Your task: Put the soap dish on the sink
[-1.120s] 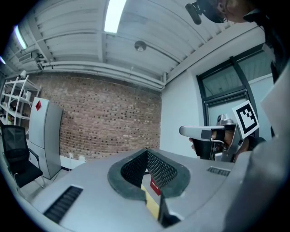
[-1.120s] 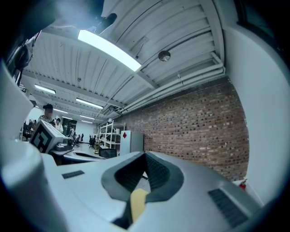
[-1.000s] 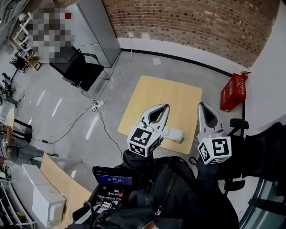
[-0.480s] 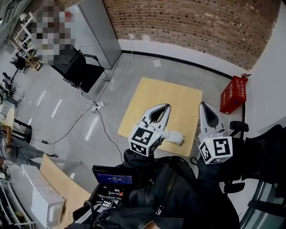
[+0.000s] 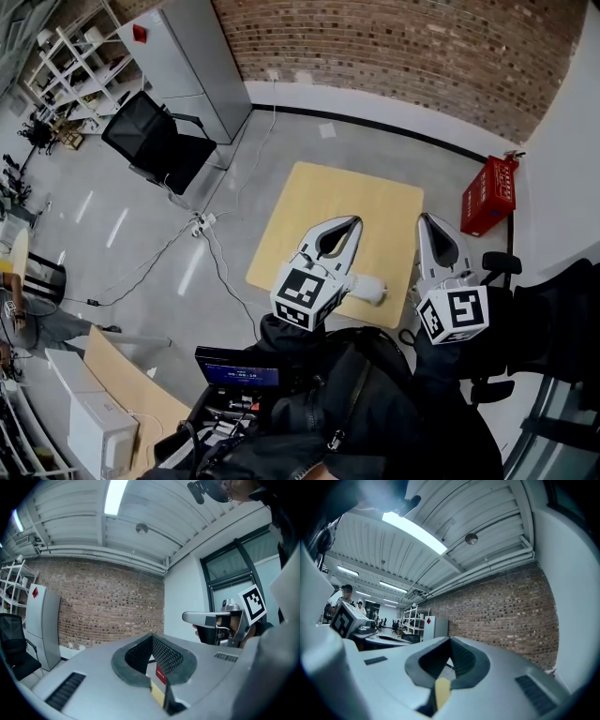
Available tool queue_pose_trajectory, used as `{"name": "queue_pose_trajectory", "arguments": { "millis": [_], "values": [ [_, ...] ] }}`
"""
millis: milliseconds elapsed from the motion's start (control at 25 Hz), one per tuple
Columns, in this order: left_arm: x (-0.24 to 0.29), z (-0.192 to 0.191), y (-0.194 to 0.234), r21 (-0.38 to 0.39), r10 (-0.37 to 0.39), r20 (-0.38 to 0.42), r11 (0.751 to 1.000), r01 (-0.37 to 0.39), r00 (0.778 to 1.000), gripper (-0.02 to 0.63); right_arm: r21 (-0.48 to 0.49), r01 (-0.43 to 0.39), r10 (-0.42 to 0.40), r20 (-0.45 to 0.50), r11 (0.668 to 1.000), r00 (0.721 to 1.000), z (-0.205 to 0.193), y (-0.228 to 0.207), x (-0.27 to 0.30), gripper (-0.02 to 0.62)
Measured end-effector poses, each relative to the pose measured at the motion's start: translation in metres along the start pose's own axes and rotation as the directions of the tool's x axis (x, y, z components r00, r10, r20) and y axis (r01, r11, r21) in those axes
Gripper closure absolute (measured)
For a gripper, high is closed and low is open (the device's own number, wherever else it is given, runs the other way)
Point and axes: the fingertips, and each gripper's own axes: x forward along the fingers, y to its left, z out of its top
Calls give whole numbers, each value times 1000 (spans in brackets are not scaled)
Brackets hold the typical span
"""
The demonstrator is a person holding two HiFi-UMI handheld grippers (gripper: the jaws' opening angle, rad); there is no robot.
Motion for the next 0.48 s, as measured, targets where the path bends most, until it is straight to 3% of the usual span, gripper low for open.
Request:
{"name": "queue_pose_trajectory", "arguments": {
  "millis": [480],
  "values": [
    [7, -10, 5, -1, 4, -29, 1000, -4, 1000, 604, 15, 3, -3, -4, 1000, 1000, -6, -3, 4, 589]
  ]
}}
